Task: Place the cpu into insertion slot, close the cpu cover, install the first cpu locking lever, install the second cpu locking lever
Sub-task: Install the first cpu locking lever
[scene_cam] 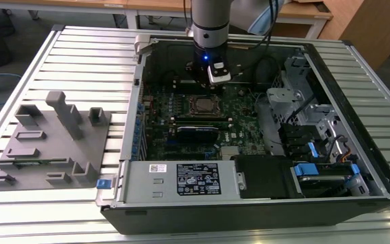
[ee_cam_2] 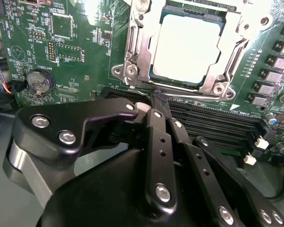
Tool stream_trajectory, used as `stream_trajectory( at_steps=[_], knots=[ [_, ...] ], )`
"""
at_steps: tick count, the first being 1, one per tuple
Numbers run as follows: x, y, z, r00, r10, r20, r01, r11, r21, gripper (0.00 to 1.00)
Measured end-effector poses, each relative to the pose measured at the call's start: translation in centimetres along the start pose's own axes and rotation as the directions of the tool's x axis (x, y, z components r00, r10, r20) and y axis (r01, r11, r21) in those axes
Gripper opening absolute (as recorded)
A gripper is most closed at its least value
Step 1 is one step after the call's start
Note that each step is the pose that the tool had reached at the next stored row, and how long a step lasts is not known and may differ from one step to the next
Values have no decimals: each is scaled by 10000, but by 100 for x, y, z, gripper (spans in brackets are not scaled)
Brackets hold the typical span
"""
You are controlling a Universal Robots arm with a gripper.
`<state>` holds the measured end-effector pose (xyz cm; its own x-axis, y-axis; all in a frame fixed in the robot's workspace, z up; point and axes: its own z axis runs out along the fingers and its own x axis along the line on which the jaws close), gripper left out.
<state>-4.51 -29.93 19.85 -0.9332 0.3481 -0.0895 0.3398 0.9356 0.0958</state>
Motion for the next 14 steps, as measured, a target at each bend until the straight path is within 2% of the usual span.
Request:
stream_trajectory(
  at_steps=[3,14],
  knots=[
    [2,-1,0,10000,-5,17,5,10000,42,11],
    [25,23,0,10000,-9,69,9,10000,23,11]
  ],
)
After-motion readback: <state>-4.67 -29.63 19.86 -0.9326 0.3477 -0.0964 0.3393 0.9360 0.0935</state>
